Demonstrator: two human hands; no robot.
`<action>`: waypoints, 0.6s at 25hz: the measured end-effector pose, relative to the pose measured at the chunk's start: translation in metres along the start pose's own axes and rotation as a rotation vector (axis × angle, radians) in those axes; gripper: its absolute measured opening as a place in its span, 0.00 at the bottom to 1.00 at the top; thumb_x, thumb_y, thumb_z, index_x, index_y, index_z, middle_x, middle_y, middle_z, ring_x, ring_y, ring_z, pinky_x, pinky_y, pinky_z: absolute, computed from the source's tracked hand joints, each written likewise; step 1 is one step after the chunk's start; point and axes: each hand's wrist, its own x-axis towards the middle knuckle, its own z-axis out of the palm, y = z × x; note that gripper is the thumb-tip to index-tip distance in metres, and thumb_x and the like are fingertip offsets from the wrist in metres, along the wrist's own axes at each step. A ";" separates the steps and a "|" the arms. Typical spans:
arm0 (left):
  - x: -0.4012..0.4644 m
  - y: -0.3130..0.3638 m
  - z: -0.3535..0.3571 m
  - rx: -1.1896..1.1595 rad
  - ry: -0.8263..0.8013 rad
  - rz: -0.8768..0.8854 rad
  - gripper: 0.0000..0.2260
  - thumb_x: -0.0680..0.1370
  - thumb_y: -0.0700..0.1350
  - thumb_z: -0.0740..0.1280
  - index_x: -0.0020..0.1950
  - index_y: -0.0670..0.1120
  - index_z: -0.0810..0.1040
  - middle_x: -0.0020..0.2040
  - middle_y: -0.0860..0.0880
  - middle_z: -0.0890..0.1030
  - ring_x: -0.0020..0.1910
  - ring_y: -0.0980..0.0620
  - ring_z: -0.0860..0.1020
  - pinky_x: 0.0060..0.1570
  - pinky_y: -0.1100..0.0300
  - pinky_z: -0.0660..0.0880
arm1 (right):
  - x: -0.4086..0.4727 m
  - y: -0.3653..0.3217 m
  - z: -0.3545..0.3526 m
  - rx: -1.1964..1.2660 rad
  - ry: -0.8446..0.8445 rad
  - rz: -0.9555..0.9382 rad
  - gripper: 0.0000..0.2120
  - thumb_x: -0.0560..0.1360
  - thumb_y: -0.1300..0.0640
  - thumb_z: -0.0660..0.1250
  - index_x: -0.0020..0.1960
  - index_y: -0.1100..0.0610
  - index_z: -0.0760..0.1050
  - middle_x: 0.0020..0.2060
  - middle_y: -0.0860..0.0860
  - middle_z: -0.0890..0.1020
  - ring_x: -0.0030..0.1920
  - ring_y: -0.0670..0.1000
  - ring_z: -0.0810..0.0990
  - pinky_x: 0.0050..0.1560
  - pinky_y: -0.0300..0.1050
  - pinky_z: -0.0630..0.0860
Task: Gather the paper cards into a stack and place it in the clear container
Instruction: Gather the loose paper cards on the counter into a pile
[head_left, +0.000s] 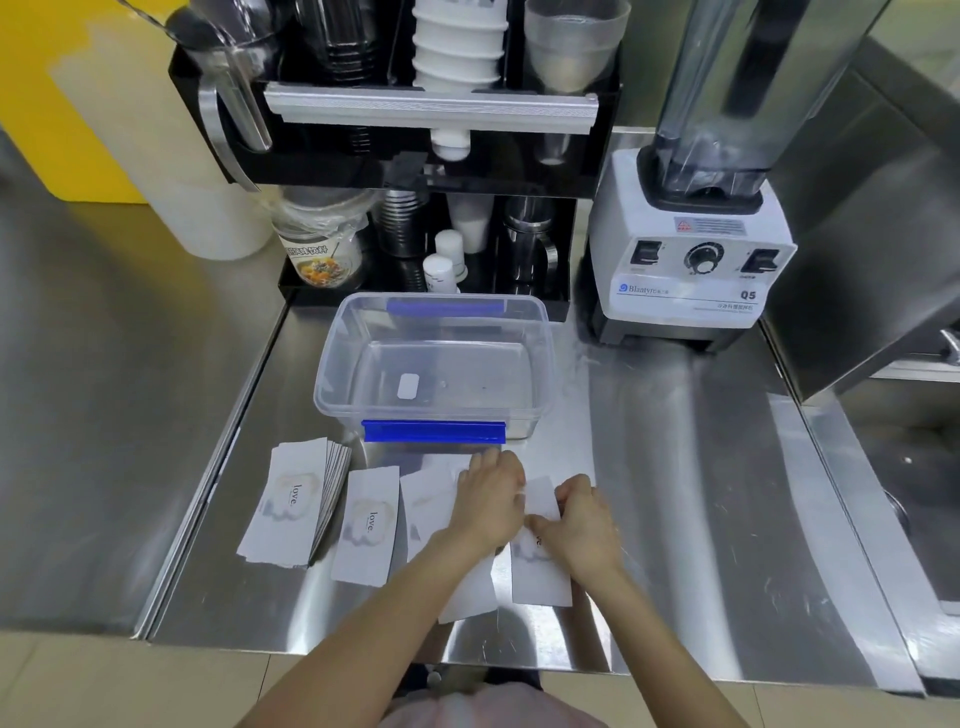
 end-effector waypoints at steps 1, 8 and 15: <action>-0.001 0.003 0.000 -0.049 0.032 0.016 0.08 0.77 0.40 0.58 0.54 0.41 0.72 0.58 0.42 0.74 0.60 0.44 0.70 0.58 0.56 0.65 | 0.000 0.000 0.000 0.068 -0.005 -0.008 0.13 0.70 0.56 0.67 0.46 0.57 0.62 0.40 0.51 0.75 0.41 0.53 0.75 0.34 0.41 0.68; -0.009 -0.004 0.000 -0.451 0.121 -0.107 0.13 0.76 0.43 0.63 0.60 0.43 0.70 0.59 0.44 0.73 0.60 0.46 0.71 0.63 0.52 0.69 | -0.003 0.001 -0.004 0.487 0.028 0.022 0.15 0.70 0.58 0.70 0.47 0.56 0.63 0.37 0.52 0.75 0.35 0.51 0.74 0.33 0.41 0.68; -0.029 -0.012 -0.022 -1.178 -0.047 -0.304 0.09 0.77 0.46 0.62 0.50 0.43 0.78 0.44 0.45 0.82 0.44 0.47 0.80 0.51 0.51 0.76 | -0.016 -0.021 -0.008 0.713 0.020 -0.061 0.10 0.73 0.56 0.68 0.41 0.48 0.66 0.33 0.50 0.78 0.35 0.52 0.77 0.42 0.49 0.75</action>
